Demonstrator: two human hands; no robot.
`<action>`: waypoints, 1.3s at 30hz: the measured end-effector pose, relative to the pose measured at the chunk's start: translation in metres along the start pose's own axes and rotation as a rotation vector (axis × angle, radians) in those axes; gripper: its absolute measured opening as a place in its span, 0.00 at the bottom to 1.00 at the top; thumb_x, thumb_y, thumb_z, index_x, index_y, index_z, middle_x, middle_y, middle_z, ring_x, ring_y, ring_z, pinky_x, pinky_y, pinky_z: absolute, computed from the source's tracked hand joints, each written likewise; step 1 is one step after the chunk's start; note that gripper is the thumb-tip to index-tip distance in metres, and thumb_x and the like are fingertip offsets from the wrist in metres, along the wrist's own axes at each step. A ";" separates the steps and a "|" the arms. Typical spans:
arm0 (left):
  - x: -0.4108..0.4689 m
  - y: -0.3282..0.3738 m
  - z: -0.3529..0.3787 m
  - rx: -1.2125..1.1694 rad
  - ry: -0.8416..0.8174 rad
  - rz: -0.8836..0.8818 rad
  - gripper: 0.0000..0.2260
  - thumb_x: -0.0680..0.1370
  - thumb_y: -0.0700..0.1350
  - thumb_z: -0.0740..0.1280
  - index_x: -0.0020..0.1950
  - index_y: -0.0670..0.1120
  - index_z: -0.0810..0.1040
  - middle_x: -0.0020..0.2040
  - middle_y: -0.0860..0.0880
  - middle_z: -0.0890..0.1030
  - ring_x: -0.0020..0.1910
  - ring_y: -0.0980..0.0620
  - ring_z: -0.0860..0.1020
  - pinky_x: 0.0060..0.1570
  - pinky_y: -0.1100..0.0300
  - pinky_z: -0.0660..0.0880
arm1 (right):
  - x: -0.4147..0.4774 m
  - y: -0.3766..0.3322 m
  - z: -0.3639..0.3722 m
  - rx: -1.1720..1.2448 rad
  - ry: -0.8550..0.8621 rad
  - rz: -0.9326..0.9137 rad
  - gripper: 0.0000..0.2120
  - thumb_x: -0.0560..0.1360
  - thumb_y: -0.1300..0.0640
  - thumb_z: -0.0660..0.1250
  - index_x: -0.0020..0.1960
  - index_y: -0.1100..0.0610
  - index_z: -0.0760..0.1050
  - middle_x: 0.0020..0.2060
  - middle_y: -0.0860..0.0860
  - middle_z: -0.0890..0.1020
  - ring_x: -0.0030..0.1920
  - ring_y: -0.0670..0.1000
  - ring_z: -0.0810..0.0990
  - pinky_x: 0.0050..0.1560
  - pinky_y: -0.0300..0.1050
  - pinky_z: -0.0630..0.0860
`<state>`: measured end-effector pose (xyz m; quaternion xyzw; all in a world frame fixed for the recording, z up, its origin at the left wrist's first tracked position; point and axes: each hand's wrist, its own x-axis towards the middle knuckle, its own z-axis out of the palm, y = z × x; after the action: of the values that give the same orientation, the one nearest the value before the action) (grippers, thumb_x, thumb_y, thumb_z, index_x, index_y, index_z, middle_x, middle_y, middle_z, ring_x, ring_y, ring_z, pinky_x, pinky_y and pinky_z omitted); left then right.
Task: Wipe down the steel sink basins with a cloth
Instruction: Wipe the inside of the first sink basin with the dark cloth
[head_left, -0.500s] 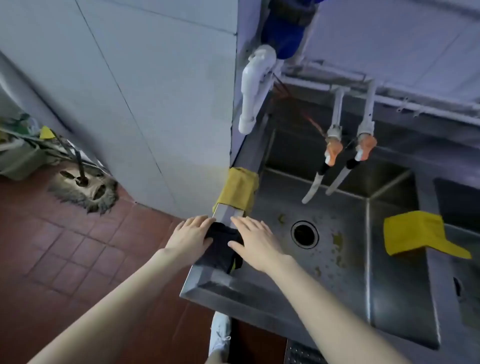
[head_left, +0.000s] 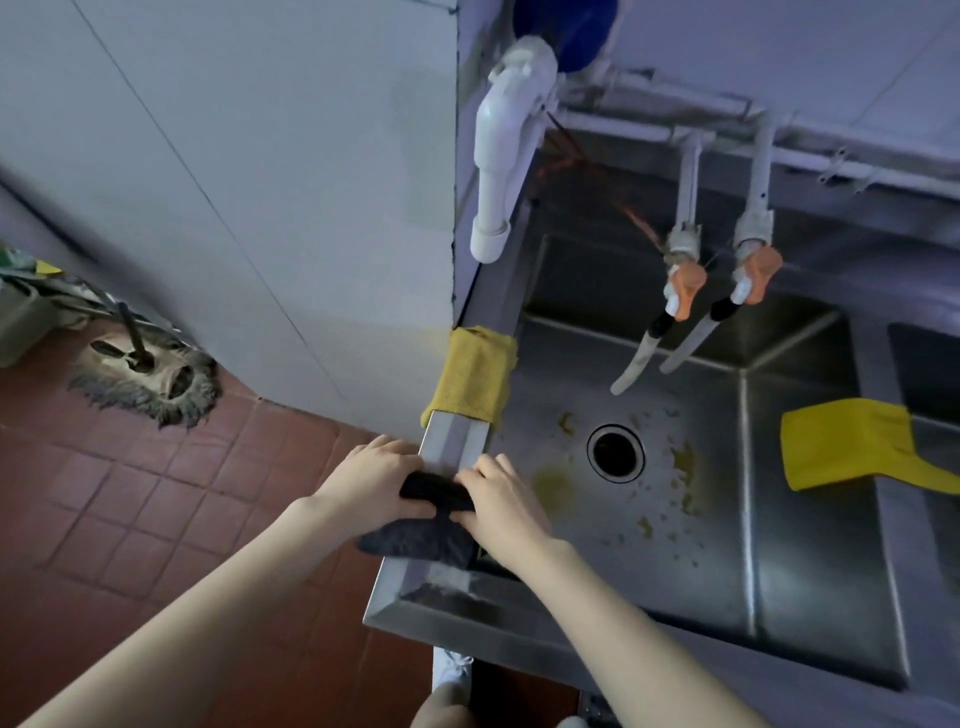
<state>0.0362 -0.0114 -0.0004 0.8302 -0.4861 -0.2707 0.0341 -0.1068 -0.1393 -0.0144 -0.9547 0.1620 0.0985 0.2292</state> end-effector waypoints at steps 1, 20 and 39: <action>0.000 0.001 -0.003 -0.007 -0.020 0.030 0.24 0.68 0.62 0.71 0.57 0.49 0.78 0.54 0.50 0.76 0.58 0.48 0.70 0.57 0.53 0.71 | -0.002 0.004 -0.003 0.019 -0.008 -0.002 0.17 0.75 0.52 0.70 0.61 0.55 0.73 0.55 0.52 0.73 0.58 0.54 0.68 0.55 0.49 0.69; 0.090 0.159 0.064 -0.104 -0.061 0.099 0.14 0.72 0.48 0.69 0.57 0.51 0.75 0.54 0.50 0.77 0.52 0.45 0.78 0.48 0.51 0.77 | -0.078 0.180 -0.007 -0.056 -0.160 0.115 0.14 0.71 0.58 0.70 0.56 0.54 0.73 0.51 0.51 0.69 0.55 0.57 0.73 0.44 0.49 0.71; 0.123 0.142 0.104 0.213 0.143 0.042 0.15 0.71 0.42 0.69 0.58 0.47 0.78 0.53 0.46 0.80 0.52 0.43 0.79 0.49 0.51 0.77 | -0.050 0.262 0.078 -0.170 -0.151 -0.152 0.27 0.76 0.64 0.59 0.75 0.53 0.63 0.69 0.55 0.72 0.65 0.59 0.72 0.55 0.55 0.75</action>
<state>-0.0791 -0.1663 -0.0943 0.8360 -0.5255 -0.1571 -0.0140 -0.2546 -0.3099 -0.1763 -0.9701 0.0625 0.1659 0.1658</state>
